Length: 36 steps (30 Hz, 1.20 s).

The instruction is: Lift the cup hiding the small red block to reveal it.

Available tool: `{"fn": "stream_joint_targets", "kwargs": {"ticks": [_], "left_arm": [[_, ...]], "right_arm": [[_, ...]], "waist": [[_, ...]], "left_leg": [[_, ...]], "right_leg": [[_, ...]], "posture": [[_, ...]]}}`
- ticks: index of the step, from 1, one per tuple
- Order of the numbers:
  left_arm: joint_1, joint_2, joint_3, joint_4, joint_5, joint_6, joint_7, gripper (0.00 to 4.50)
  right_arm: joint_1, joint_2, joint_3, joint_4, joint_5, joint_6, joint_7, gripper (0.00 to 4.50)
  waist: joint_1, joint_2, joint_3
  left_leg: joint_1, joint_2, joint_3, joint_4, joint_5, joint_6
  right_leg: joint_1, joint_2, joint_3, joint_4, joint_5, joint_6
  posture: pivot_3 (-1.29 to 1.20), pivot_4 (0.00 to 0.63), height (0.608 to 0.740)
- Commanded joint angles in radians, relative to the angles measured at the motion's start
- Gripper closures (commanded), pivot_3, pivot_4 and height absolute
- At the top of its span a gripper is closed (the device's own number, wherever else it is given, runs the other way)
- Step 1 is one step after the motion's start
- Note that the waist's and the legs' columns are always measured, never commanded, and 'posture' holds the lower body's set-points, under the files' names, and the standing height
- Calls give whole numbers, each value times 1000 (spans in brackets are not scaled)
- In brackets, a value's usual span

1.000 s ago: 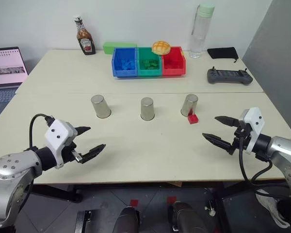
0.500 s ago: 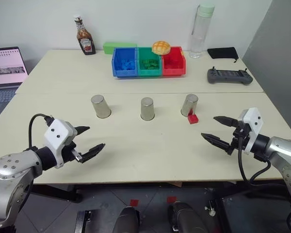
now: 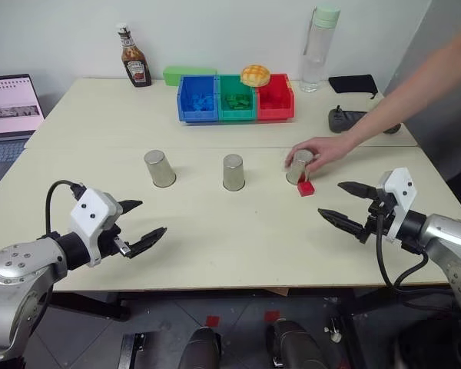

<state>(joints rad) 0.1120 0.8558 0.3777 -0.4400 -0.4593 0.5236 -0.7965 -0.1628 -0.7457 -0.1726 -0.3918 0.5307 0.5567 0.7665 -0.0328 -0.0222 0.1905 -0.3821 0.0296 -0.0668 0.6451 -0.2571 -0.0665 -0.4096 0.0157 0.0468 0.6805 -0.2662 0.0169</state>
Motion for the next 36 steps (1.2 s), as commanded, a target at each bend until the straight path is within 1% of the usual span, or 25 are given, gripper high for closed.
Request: {"fn": "stream_joint_targets", "kwargs": {"ticks": [1,11,27,36], "left_arm": [[-3,2,2,-31,2,-4,2,0],[-5,9,-1,-26,6,-8,-7,0],[0,10,1,-29,8,-6,-4,0],[-11,4,5,-33,-4,3,4,0]], "right_arm": [[-12,0,-12,-48,17,3,-2,68],[8,3,-18,-59,14,5,-2,68],[33,9,-9,-1,-16,-68,38,68],[34,17,0,-17,-19,-65,43,68]], "waist": [[0,0,0],[0,0,0],[0,0,0],[0,0,0]], "left_leg": [[0,0,0,0,0,0],[0,0,0,0,0,0],[0,0,0,0,0,0],[0,0,0,0,0,0]], "right_leg": [[0,0,0,0,0,0],[0,0,0,0,0,0],[0,0,0,0,0,0],[0,0,0,0,0,0]], "posture": [[0,150,740],[0,150,740],[0,150,740],[0,150,740]]}}
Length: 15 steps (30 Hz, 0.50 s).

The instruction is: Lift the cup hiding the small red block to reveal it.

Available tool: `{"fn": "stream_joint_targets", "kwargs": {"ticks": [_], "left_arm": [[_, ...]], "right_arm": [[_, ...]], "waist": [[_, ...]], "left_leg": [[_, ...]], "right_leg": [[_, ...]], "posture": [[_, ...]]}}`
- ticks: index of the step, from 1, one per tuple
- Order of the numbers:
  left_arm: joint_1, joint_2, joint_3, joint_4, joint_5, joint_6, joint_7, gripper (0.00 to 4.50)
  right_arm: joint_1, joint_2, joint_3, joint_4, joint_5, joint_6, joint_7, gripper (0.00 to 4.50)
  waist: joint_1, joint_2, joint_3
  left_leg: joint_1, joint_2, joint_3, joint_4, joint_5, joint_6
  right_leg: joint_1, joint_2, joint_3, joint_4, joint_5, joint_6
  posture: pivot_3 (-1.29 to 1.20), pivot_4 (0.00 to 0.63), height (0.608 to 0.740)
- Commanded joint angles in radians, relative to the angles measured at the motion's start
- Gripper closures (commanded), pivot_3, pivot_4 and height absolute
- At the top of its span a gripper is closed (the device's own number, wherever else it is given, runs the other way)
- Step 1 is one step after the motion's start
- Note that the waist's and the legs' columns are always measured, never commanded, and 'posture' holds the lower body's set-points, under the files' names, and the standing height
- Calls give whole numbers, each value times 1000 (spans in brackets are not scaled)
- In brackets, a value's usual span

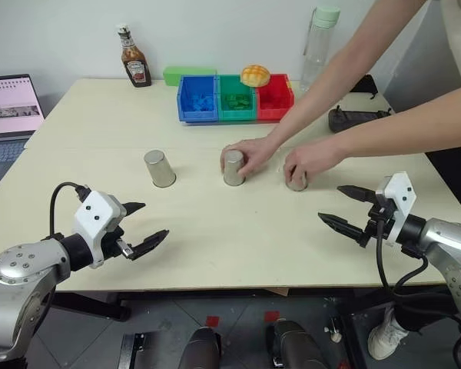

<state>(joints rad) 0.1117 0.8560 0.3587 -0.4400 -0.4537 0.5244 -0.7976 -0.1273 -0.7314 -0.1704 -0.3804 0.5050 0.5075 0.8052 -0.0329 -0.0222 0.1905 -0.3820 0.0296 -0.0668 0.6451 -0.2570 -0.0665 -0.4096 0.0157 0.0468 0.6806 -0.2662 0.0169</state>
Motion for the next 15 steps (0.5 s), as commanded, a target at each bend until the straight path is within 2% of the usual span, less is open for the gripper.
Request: {"fn": "stream_joint_targets", "kwargs": {"ticks": [1,8,15], "left_arm": [[-13,2,25,-34,-13,6,6,0],[-30,-1,23,-44,-35,28,13,0],[-67,2,10,-56,-70,85,21,0]], "right_arm": [[-3,3,-1,-31,7,-14,4,68],[-49,24,29,-61,55,65,-24,68],[-167,134,164,-76,40,116,-79,68]], "waist": [[0,0,0],[0,0,0],[-2,0,0]], "left_leg": [[0,0,0,0,0,0],[0,0,0,0,0,0],[0,0,0,0,0,0]], "right_leg": [[0,0,0,0,0,0],[0,0,0,0,0,0],[0,0,0,1,0,0]], "posture": [[0,150,740],[0,150,740],[0,150,740]]}}
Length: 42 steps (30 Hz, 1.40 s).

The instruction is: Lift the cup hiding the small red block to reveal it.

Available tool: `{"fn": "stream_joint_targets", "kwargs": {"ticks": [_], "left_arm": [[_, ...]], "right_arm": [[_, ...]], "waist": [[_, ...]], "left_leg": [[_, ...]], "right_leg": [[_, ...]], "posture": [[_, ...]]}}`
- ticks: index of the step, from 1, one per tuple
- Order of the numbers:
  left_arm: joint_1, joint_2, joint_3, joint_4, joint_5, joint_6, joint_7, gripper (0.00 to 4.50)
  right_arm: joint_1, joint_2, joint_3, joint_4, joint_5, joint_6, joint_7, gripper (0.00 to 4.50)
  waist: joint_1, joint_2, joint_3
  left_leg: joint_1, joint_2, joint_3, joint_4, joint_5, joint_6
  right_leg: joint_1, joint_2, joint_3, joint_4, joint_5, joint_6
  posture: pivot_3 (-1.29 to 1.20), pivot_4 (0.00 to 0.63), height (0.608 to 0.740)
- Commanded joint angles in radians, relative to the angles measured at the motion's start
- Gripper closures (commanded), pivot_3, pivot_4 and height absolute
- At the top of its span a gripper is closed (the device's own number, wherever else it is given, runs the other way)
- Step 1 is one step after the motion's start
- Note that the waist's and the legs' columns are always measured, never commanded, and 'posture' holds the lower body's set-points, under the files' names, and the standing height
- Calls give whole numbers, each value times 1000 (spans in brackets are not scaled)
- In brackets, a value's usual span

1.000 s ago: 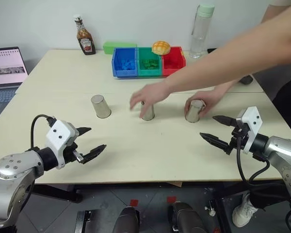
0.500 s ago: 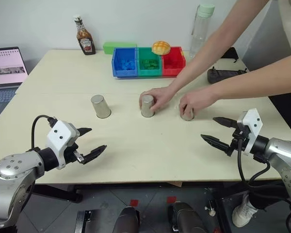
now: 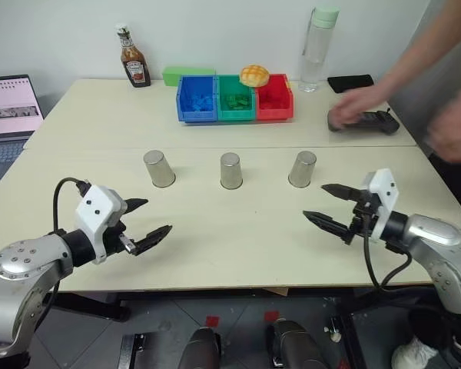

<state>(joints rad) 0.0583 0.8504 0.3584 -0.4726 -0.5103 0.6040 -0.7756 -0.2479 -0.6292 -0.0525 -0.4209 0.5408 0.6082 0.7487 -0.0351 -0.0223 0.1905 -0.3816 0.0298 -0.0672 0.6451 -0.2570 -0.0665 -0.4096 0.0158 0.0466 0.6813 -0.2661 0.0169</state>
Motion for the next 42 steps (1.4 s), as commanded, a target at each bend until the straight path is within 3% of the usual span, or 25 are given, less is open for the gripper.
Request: {"fn": "stream_joint_targets", "kwargs": {"ticks": [1,9,17,23,42], "left_arm": [[-17,11,9,-23,-13,8,-2,0],[-42,26,33,-6,-51,22,-51,0],[-32,32,45,-29,-79,35,-68,0],[-33,39,49,-30,-88,36,-71,0],[-4,56,69,-47,-83,34,-67,0]], "right_arm": [[-59,42,58,-33,3,22,-27,68],[-331,294,166,218,-143,-21,-223,68],[-499,463,203,520,-250,-69,-297,68],[-604,547,189,778,-298,-132,-321,68],[-821,680,143,1284,-398,-384,-347,68]], "waist": [[0,0,0],[-5,0,0],[-4,0,0],[-6,0,0],[-22,0,0]], "left_leg": [[0,0,0,0,0,0],[0,0,0,0,0,0],[-2,0,0,-1,0,0],[-1,0,-1,-1,0,0],[-1,0,0,-1,0,0]], "right_leg": [[0,0,0,0,0,0],[0,0,0,0,0,0],[-1,0,-1,0,2,-4],[-2,0,-1,0,1,-3],[-2,0,-1,0,2,-4]], "posture": [[0,150,740],[0,150,740],[0,150,740],[0,150,740],[0,150,740]]}}
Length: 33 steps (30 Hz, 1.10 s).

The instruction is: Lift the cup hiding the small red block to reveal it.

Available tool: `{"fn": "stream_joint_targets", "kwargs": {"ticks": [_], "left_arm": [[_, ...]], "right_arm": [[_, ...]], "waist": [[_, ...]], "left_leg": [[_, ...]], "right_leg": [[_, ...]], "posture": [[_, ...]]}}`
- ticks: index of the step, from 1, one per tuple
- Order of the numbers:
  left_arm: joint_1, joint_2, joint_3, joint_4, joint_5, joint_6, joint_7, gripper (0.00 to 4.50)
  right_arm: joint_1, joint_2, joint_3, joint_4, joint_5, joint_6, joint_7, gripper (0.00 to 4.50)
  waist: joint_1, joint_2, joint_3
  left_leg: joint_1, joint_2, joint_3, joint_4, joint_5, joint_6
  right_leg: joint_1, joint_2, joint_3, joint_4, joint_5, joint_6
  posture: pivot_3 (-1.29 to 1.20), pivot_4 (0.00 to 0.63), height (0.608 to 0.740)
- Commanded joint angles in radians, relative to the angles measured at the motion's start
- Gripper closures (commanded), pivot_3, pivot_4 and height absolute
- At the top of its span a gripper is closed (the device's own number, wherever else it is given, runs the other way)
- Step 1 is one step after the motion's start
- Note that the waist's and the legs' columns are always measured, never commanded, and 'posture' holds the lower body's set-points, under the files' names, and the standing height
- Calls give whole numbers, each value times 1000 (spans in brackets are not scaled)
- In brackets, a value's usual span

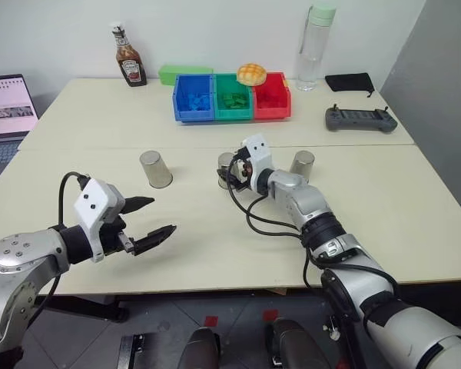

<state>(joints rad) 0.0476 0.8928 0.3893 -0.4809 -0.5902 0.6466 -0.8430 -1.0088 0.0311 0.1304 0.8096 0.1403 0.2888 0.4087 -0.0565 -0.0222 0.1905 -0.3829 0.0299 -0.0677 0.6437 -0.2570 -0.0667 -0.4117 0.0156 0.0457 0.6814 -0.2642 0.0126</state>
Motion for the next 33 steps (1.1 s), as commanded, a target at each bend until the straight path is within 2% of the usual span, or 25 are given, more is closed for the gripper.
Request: {"fn": "stream_joint_targets", "kwargs": {"ticks": [1,2,3,5,9,11,18,28,33], "left_arm": [[8,14,38,-40,-2,-9,2,0],[10,14,39,-42,-2,-9,3,0],[12,15,40,-43,-2,-9,4,0],[16,16,43,-46,-1,-8,6,0],[12,18,42,-44,-1,-6,9,0],[10,18,40,-43,0,-6,9,0],[1,18,24,-34,8,-13,8,0],[-24,20,5,-19,14,-15,-1,0],[-41,20,-13,-8,18,-17,-5,0]], "right_arm": [[-69,24,-47,72,2,-76,-7,68],[-76,27,-52,88,0,-86,-7,68],[-82,30,-57,102,-1,-93,-1,438],[-90,36,-63,119,-3,-103,7,736],[-98,43,-69,132,-10,-121,13,1711],[-102,46,-75,126,-9,-134,14,1966],[-114,35,-100,9,9,-153,7,1977],[18,-88,-66,-331,-51,42,-34,1978],[68,-113,-52,-372,-74,130,-53,1978]], "waist": [[-1,0,0],[0,0,0],[0,0,0],[0,0,0],[0,0,0],[-1,0,0],[-1,0,0],[3,0,0],[-1,0,0]], "left_leg": [[0,0,0,0,0,0],[0,0,0,0,0,0],[0,0,0,0,0,0],[0,0,0,0,0,0],[0,0,0,0,0,0],[0,0,0,0,0,0],[-1,0,0,0,0,0],[-2,0,-1,0,0,0],[-2,0,-1,0,0,0]], "right_leg": [[0,0,0,0,0,0],[0,0,0,0,0,0],[0,0,0,0,0,0],[0,0,0,0,0,0],[0,0,0,0,0,0],[0,0,0,0,0,0],[0,0,0,0,0,0],[-1,0,-1,0,0,0],[-2,0,-1,0,0,0]], "posture": [[0,150,740],[0,150,740],[0,150,740],[0,150,740],[0,150,740],[0,150,740],[0,150,740],[0,150,740],[0,150,740]]}}
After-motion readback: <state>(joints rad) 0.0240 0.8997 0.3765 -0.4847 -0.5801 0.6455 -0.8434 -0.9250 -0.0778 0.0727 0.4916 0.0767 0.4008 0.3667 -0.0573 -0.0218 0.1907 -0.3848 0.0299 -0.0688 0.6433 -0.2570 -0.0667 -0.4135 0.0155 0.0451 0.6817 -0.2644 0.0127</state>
